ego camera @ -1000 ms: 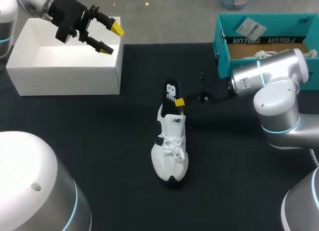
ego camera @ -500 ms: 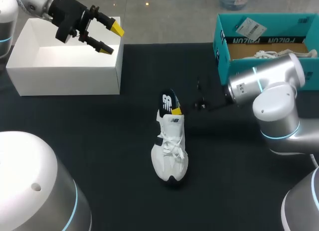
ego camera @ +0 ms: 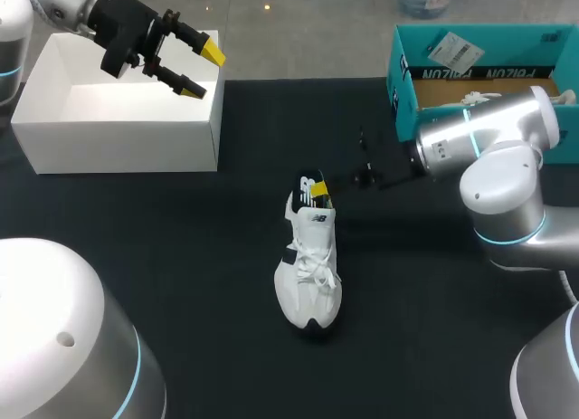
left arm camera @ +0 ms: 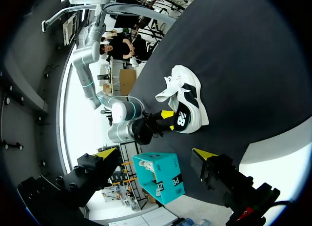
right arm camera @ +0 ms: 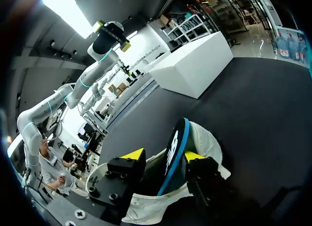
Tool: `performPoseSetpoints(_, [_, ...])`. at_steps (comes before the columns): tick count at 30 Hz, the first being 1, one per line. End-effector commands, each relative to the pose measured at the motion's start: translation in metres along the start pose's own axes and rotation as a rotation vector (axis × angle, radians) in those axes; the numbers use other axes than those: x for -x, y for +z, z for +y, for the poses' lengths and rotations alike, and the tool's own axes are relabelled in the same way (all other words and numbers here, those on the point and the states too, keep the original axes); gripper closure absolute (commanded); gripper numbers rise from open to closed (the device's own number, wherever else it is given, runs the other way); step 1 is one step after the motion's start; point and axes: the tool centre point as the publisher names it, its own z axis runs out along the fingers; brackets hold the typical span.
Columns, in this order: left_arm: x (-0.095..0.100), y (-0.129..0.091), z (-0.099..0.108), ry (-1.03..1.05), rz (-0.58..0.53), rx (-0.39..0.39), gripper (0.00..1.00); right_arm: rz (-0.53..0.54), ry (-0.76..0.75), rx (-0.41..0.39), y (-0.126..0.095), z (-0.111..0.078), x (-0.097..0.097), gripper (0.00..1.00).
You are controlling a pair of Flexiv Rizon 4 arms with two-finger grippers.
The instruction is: Take the shoe out of the shoebox, open the shoe tongue, remove and reinsert the insole, then place the shoe into the shoebox
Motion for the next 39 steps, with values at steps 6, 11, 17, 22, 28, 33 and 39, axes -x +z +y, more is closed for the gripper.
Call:
performPoseSetpoints(6, [0.000,0.000,0.000,0.001,0.003,0.000,0.00,0.017,-0.003,-0.037,0.007,0.012,0.018,0.77])
performPoseSetpoints(11, [0.000,0.000,0.000,0.001,0.003,0.000,0.00,0.016,0.014,-0.040,0.007,0.006,0.018,1.00])
performPoseSetpoints(17, [0.000,0.000,0.000,0.001,0.003,0.000,0.00,0.027,0.046,-0.052,0.010,-0.010,0.007,1.00])
performPoseSetpoints(22, [0.000,0.000,0.000,0.001,0.003,0.000,0.00,0.047,0.075,-0.060,0.017,-0.024,-0.001,1.00])
performPoseSetpoints(28, [0.000,0.000,0.000,0.001,0.003,0.000,0.00,0.062,0.097,-0.064,0.023,-0.033,-0.004,1.00])
performPoseSetpoints(33, [0.000,0.000,0.000,0.001,0.003,0.000,0.00,0.050,0.074,-0.057,0.022,-0.024,-0.002,0.67])
performPoseSetpoints(39, [0.000,0.000,0.000,0.001,0.003,0.000,0.00,0.035,0.043,-0.078,0.020,-0.011,-0.002,0.00])
